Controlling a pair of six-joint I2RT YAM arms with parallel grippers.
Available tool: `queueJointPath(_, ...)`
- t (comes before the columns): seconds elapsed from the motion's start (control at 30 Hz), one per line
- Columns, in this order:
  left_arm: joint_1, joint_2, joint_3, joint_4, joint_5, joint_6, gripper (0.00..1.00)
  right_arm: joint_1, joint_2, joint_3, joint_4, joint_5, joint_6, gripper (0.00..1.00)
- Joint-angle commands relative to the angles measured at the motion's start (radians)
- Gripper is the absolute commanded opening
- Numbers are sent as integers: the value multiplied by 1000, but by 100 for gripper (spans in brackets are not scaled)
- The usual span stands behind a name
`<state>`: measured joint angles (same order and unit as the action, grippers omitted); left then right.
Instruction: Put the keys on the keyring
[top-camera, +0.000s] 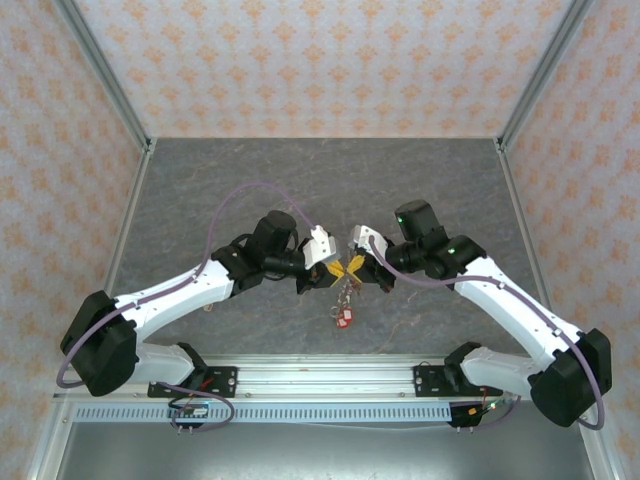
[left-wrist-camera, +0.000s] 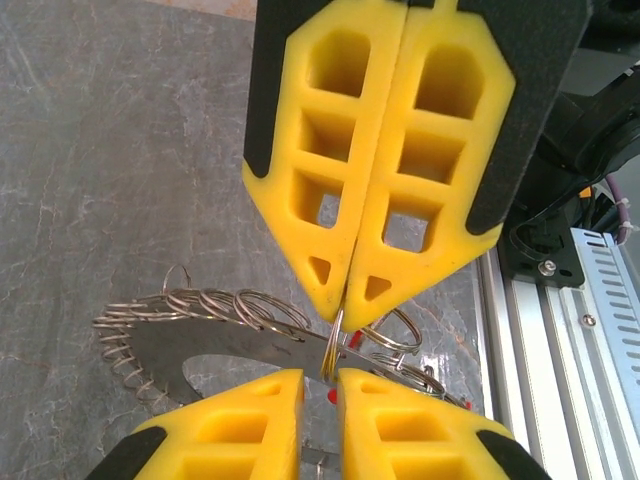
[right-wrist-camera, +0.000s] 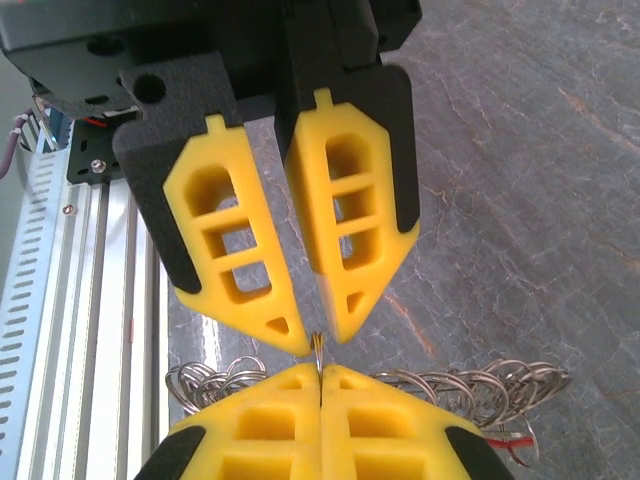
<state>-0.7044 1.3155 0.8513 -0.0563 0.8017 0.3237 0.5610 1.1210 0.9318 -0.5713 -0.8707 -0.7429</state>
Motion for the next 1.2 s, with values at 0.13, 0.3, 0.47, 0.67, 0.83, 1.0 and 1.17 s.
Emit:
queueJointPath(0.13, 0, 23, 45, 13, 30, 2, 17, 14, -14, 45, 17, -23, -16, 0)
queueJointPath(0.3, 0, 14, 47, 29, 28, -3, 17, 19, -8, 47, 12, -15, -15, 0)
queueJointPath(0.47, 1, 11, 47, 34, 28, -6, 16, 20, 0, 55, -2, 2, -23, 0)
queueJointPath(0.67, -1, 23, 57, 22, 33, -3, 13, 27, 14, 67, -9, 9, -26, 0)
queueJointPath(0.83, 1, 29, 68, 13, 34, 5, 0, 37, 22, 88, -43, 37, -24, 3)
queueJointPath(1.0, 5, 25, 52, 42, 29, -10, 0, 36, -32, 43, -15, 108, 15, 11)
queueJointPath(1.17, 8, 20, 36, 75, 40, -27, 0, 18, -51, 2, -33, 138, 74, 20)
